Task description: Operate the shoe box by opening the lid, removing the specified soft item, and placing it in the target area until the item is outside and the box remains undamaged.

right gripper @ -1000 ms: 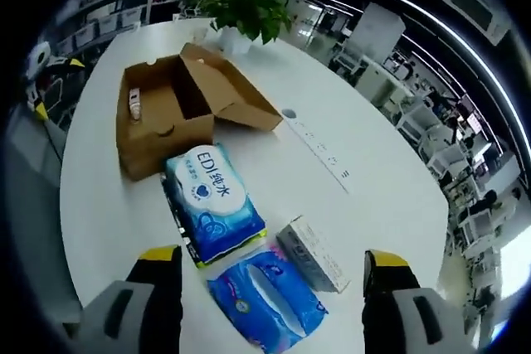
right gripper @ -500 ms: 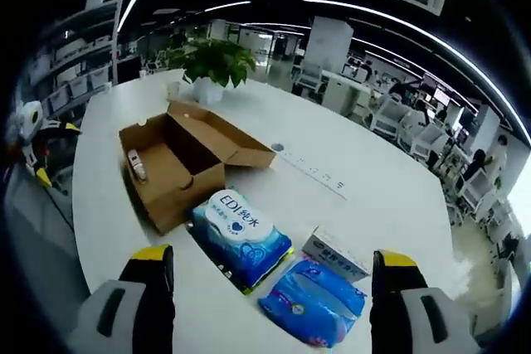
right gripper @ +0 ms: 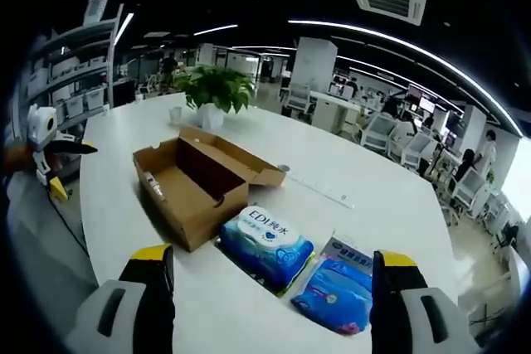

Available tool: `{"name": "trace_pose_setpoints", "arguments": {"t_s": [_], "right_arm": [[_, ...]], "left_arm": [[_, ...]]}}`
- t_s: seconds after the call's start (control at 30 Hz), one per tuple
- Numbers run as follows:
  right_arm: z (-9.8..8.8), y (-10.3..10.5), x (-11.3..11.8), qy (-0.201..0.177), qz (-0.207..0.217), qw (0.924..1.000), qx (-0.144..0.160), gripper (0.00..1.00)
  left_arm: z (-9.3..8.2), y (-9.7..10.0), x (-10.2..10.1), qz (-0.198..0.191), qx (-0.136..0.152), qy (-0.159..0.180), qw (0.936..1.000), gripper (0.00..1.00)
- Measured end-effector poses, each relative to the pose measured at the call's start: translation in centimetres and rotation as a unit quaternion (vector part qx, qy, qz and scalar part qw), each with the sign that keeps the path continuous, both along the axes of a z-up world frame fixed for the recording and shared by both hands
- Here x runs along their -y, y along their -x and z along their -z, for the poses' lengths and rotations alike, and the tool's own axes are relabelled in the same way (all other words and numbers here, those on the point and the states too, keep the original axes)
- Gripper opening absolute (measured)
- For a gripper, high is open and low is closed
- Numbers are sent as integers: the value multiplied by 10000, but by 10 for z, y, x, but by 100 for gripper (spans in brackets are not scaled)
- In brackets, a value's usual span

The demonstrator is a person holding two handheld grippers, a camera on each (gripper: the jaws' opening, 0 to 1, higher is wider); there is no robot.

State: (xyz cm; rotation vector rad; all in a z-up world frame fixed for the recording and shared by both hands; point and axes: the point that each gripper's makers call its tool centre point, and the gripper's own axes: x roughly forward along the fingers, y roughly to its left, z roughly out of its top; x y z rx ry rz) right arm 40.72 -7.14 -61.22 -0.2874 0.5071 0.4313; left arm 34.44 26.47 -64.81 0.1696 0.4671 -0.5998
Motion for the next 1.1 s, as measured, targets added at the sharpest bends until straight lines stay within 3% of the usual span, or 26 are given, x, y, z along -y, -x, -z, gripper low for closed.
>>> {"name": "trace_pose_setpoints", "arguments": {"t_s": [0.17, 0.23, 0.27, 0.63, 0.8, 0.97, 1.1], "right_arm": [[-6, 16, -6, -48, -33, 9999, 156, 99], [-15, 18, -9, 98, -140, 9987, 470, 99], [-15, 21, -9, 137, -149, 9986, 488, 99], [-15, 47, -23, 42, -153, 9987, 489, 99], [-14, 58, -24, -200, 6, 9988, 453, 99], [-13, 67, -27, -87, 19, 9989, 455, 99], [-19, 73, -32, -443, 78, 9980, 449, 99]], "left_arm": [[-2, -8, -2, 87, -3, -82, 9999, 99], [-6, -12, -3, 88, 12, -45, 10000, 99], [-7, -16, -4, 91, 28, -27, 10000, 99], [-37, -55, -22, 60, 226, -80, 9997, 98], [-50, -68, -25, 182, 306, -168, 9992, 98], [-61, -83, -26, 328, 333, -232, 9986, 96], [-70, -95, -27, 428, 319, -270, 9982, 92]]}}
